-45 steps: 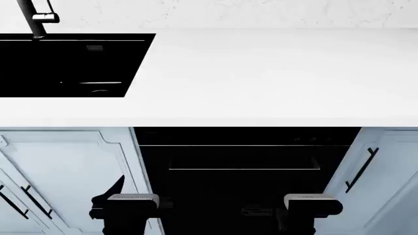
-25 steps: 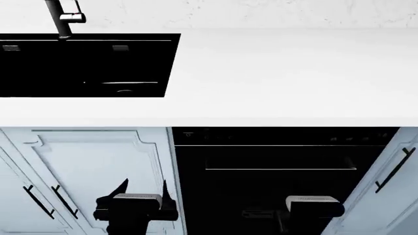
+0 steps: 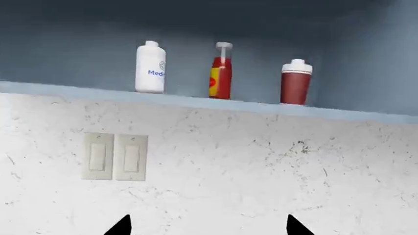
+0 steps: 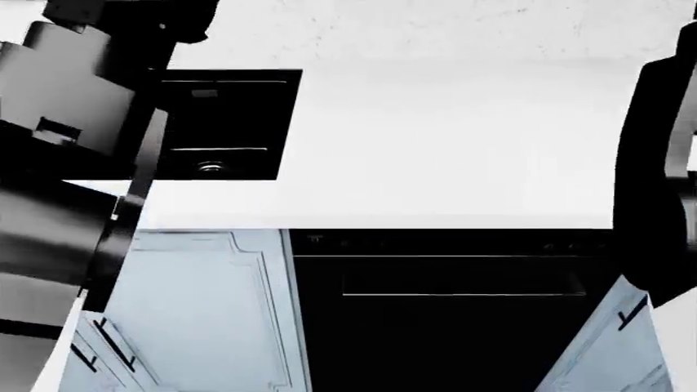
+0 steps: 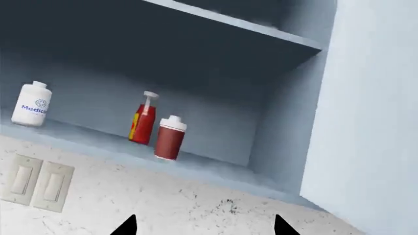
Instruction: Pick and place the shaker into the drawer. Then close the cabinet.
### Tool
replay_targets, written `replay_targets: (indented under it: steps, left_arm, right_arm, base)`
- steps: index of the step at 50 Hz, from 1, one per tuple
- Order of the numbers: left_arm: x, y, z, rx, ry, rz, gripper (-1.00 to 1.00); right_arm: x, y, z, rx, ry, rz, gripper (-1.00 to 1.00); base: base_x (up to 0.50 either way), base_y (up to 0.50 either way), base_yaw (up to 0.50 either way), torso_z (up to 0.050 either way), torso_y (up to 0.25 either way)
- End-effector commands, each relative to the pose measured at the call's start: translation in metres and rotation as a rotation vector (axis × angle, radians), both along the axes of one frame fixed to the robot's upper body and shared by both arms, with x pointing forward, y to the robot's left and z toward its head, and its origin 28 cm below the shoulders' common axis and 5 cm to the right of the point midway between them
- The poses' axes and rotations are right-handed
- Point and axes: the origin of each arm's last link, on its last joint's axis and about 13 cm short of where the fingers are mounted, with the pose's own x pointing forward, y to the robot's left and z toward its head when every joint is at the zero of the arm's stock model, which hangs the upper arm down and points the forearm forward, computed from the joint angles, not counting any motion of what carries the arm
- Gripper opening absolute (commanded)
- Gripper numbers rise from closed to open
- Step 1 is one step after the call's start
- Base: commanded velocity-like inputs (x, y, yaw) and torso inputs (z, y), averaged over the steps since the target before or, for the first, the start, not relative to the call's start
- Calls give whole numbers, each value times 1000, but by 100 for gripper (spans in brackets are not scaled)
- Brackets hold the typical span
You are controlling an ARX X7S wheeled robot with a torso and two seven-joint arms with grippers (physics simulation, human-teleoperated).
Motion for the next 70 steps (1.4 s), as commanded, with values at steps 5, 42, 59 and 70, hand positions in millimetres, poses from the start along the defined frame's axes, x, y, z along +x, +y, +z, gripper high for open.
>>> replay_targets:
  steps: [5,42,59,70]
  left_arm:
    - [-54,32,113,-80,-124,166,100]
    - [-38,26,87,-49,-21,116,100]
    - [-34,24,81,-25,-19,111,100]
    - [-32,22,78,-14,-13,99,100]
  right_arm:
    - [-79,-2,113,-57,-59,-9,100]
    - [-59,-9,93,-46,92,25,100]
    - [-55,-15,89,7,75,31,100]
    - [-55,-15,88,7,74,47,100]
  base:
    - [0,0,0,50,5]
    - [300,77,0,20,2]
    - [500,45,0,0,1]
    - [264,-150,0,0,0]
